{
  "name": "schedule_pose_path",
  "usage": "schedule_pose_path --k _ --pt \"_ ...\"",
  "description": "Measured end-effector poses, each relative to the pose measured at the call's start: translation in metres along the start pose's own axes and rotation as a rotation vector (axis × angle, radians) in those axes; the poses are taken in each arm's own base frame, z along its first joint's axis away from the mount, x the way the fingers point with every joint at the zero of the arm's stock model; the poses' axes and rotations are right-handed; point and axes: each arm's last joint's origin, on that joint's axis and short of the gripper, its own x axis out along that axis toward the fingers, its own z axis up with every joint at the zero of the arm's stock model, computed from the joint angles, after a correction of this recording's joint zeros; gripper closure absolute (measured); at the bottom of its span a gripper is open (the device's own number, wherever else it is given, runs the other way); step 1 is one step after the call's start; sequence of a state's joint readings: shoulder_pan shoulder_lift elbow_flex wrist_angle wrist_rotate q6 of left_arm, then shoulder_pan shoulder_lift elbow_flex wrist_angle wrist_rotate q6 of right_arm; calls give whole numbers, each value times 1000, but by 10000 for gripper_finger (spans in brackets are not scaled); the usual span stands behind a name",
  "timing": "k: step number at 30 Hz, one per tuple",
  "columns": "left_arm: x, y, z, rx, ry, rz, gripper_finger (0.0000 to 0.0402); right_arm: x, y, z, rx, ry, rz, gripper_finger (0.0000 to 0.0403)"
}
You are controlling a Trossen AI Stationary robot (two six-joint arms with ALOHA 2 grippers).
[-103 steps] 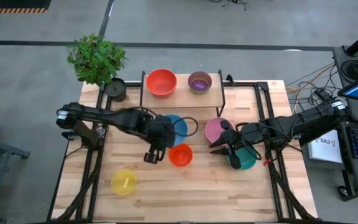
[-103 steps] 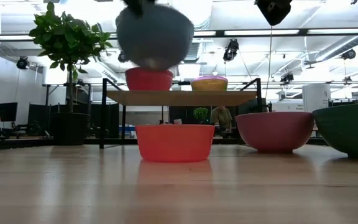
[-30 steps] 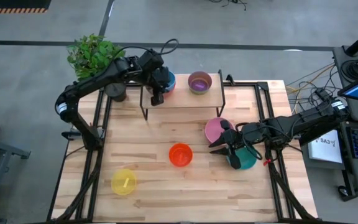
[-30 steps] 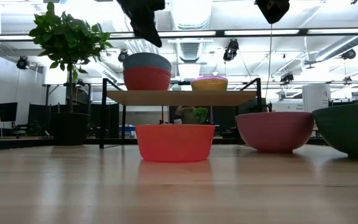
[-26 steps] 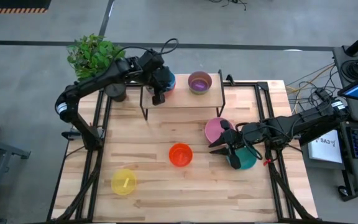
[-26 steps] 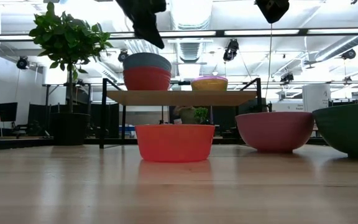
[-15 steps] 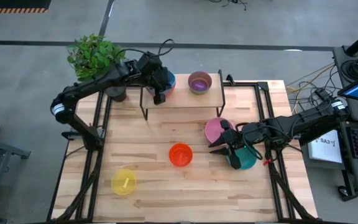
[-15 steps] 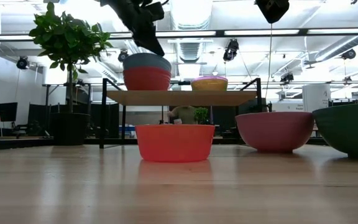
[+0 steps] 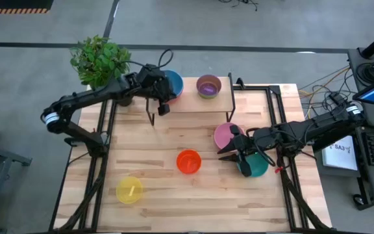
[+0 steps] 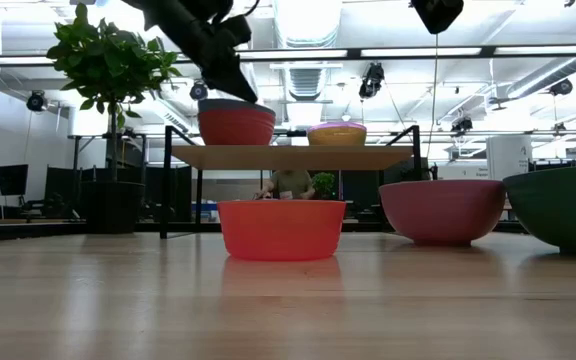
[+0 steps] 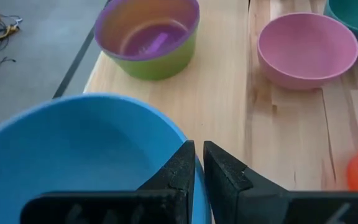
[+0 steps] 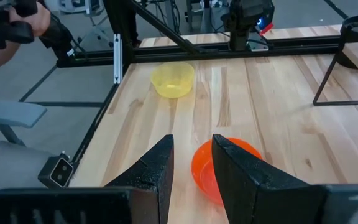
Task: Place and stack bowls onto a shelf
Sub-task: Stack the large blue bowl on top of the large orange bowl on the shelf
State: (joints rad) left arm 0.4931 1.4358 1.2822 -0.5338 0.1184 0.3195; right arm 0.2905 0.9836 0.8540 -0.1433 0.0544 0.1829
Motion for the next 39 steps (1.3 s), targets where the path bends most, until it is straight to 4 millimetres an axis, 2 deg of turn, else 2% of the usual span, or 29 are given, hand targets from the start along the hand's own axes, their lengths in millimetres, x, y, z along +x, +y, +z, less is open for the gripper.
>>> schedule_pose_path --k 5,13,18,27,33,39 --pt "-14 -1 2 -29 -37 13 387 0 0 0 0 -4 0 305" --pt "-59 -10 5 -136 -166 31 387 0 0 4 73 -38 -2 305" --pt "-73 -34 -5 -145 -282 -17 387 9 1 0 162 -38 -83 305" --pt "-76 -79 -28 -120 -417 -132 387 42 1 -11 298 44 -140 305" --pt "-79 -78 -37 -64 -387 106 387 54 4 -5 325 73 -91 305" --pt "-79 -56 -34 -29 -300 470 394 53 5 2 289 65 -88 305"
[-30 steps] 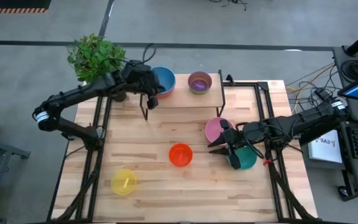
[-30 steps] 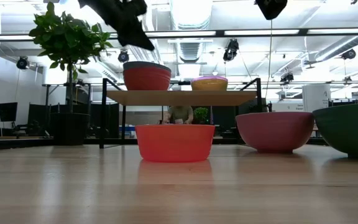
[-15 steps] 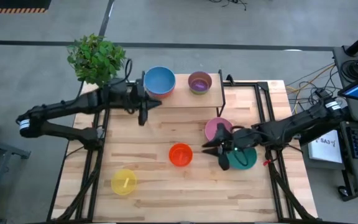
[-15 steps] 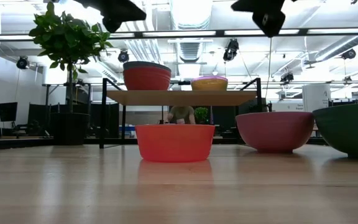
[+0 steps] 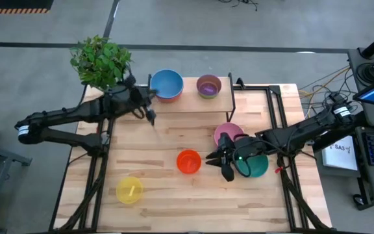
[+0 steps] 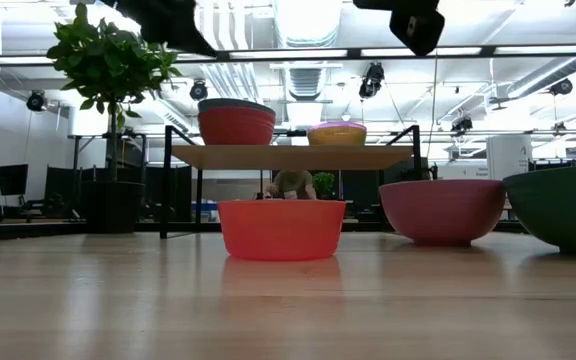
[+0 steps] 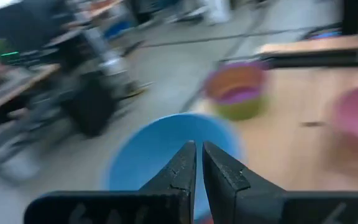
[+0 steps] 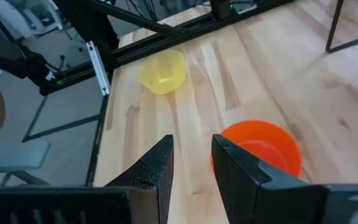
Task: Place and stack bowls onto a shelf
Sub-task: Stack the large blue bowl on top of the large orange bowl on the shelf
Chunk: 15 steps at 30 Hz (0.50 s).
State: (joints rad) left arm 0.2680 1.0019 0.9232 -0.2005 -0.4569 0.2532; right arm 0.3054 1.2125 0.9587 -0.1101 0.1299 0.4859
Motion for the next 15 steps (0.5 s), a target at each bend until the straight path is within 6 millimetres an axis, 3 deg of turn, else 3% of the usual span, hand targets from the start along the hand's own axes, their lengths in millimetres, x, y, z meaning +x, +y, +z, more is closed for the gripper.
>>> schedule_pose_path --k 8,15 --pt "30 27 -19 -24 123 78 401 0 0 1 -38 0 -3 305" --pt "42 27 -25 -53 154 15 401 0 0 0 -55 2 -4 305"
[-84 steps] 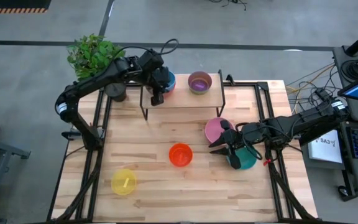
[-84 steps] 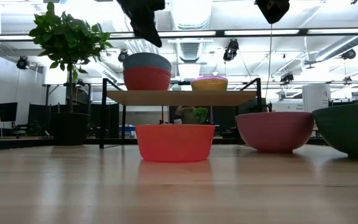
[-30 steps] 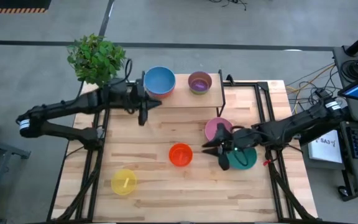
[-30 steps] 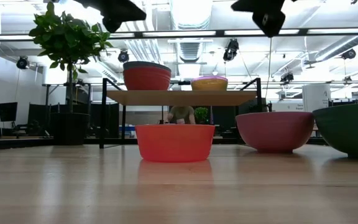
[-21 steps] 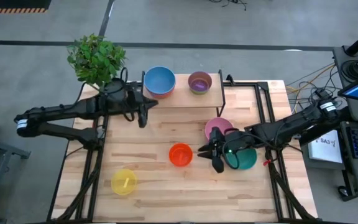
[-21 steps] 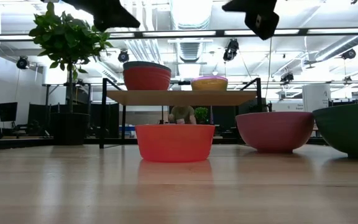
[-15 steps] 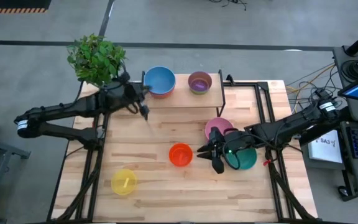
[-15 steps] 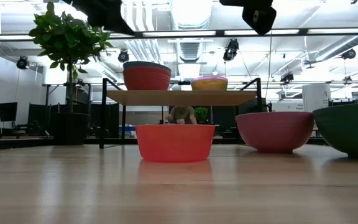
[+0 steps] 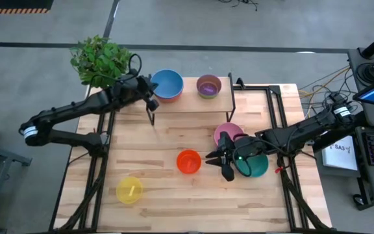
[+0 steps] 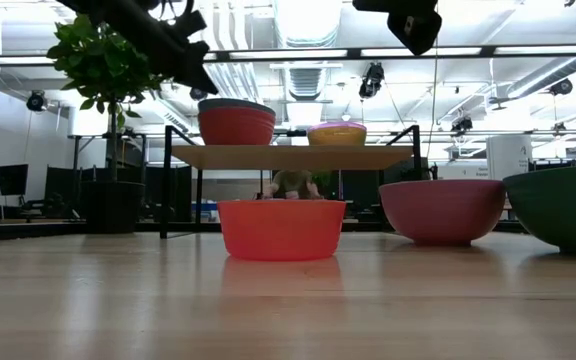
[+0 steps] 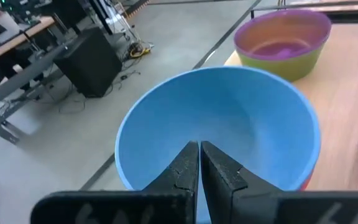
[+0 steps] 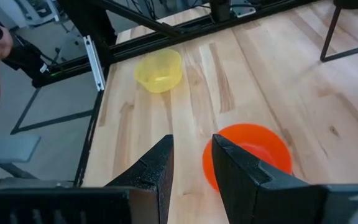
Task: Place and stack bowls onto a shelf
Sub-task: Stack the large blue bowl on top of the large orange bowl on the shelf
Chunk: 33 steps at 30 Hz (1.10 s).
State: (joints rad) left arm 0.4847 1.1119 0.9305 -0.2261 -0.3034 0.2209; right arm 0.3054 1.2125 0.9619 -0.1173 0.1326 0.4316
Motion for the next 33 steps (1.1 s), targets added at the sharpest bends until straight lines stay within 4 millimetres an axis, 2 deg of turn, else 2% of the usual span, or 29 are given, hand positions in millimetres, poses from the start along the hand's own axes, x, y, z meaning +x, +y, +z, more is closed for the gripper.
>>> schedule_pose_path --k 6,23,29,33 --pt "8 -4 -6 -18 53 -11 402 0 0 0 -24 0 0 305" --pt "7 -4 -9 -78 100 -15 401 0 0 0 -31 0 0 305" --pt "6 -4 -9 -101 90 -28 401 0 0 0 -31 0 0 305" --pt "-2 -4 -1 -124 46 -96 401 0 0 0 -31 0 0 305"
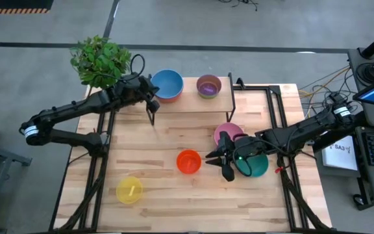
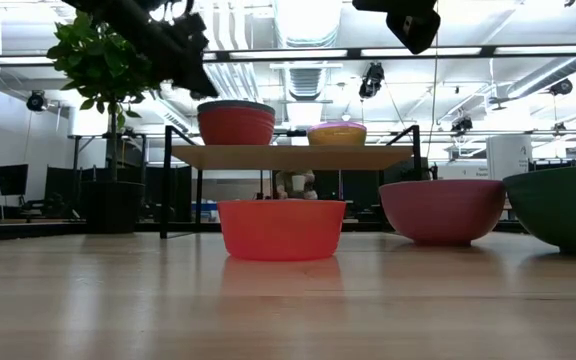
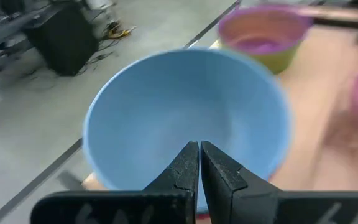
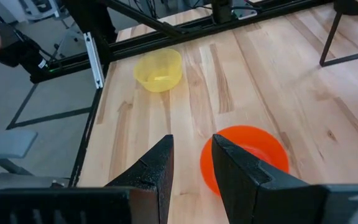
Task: Place and stack bowls onto a shelf
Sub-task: Stack the large blue bowl on top of the large orange bowl on the shelf, then stack the small orange bowl on top of the small violet bowl on the shelf
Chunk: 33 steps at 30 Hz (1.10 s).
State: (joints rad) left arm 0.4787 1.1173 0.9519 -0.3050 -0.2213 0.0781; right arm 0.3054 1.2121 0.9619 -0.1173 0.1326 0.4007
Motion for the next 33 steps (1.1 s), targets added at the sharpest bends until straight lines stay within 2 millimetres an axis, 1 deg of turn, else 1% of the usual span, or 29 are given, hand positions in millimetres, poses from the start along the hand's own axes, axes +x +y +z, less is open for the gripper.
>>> schedule_pose_path --k 4,8,14,20,24,26,28,31,33 --pt "-13 -9 5 -26 -49 -164 401 0 0 0 46 3 -2 305" --pt "-25 -26 7 -43 -78 -348 401 0 -5 -4 174 38 -58 305" --pt "-42 -64 4 -10 -78 -518 401 -2 -12 -17 309 150 -155 305" --pt "-58 -105 -10 26 -20 -687 401 -5 -15 -29 456 303 -166 305" --pt "-63 -129 -18 57 30 -765 401 -10 -17 -40 568 446 -198 305" --pt "-63 -141 -23 88 55 -796 401 -12 -17 -43 568 486 -206 305" --pt "-62 -152 -29 125 80 -817 401 -9 -16 -44 513 488 -196 305" --pt "-58 -164 -36 155 116 -831 401 4 -13 -45 399 472 -145 305" --pt "-55 -168 -38 151 127 -804 401 15 -12 -47 342 490 -143 305"
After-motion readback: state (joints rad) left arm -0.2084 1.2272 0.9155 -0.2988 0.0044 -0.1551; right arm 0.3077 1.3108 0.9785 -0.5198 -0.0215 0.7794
